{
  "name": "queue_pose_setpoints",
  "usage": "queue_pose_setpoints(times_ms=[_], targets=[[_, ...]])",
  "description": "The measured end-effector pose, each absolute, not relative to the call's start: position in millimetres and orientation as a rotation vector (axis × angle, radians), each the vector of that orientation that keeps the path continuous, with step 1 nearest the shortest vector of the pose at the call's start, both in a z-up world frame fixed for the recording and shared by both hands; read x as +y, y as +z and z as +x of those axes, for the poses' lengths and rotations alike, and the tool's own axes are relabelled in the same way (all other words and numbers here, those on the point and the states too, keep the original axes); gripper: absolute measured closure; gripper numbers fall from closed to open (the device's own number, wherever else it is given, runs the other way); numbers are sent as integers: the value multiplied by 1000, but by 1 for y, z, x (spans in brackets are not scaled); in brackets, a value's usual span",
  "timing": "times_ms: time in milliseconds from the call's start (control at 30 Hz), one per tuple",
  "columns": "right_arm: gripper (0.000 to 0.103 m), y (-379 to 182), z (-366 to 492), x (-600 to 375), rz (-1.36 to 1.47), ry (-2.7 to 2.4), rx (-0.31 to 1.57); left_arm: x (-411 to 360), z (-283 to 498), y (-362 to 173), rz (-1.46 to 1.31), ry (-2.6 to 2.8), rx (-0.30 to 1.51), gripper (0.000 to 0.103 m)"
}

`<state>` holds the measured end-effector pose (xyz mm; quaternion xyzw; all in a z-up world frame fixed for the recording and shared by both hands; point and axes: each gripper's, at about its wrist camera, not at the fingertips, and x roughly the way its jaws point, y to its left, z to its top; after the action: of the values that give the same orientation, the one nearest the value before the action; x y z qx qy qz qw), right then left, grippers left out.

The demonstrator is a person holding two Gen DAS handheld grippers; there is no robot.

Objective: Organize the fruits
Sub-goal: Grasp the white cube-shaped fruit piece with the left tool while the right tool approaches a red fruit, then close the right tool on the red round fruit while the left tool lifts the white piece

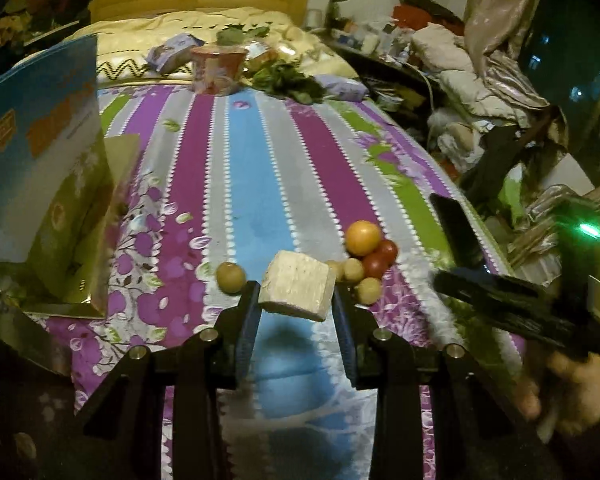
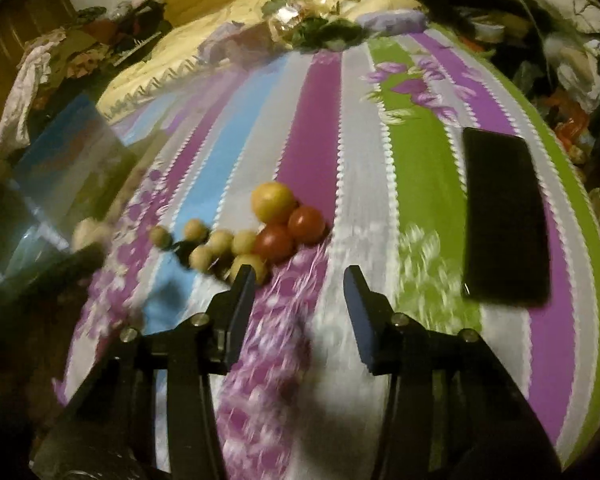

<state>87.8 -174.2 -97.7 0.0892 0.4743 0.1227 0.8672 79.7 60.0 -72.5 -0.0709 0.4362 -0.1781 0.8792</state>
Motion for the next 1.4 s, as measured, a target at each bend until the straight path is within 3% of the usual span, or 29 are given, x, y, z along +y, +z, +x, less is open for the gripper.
queue_pose_setpoints(times_ms=[133,400,567,633,700,1033,1200,1400], targets=[[61,-117,116,-167,-31,258,1071,59,81,-75,-154,-388,929,66],[61,-132,122,-145,-284,410,1054,61,88,-89,-180,-386,966,66],[62,-134,134,-147,-252,443,1022,64,89,-88,-188,-382,969,66],[65,-134,137,-149,-234,443,1018,66,91,-89,-192,-378,973,66],[76,-134,138,-147,-220,430,1012,68,91,-90,-197,-372,974,66],[77,-103,96,-151,-54,249,954,67,87,-86,-131,-322,930,66],[77,-87,61,-162,51,203,936,83,91,-114,-146,-308,987,66],[77,-93,50,-161,72,206,959,71,98,-149,-127,-354,1031,58]])
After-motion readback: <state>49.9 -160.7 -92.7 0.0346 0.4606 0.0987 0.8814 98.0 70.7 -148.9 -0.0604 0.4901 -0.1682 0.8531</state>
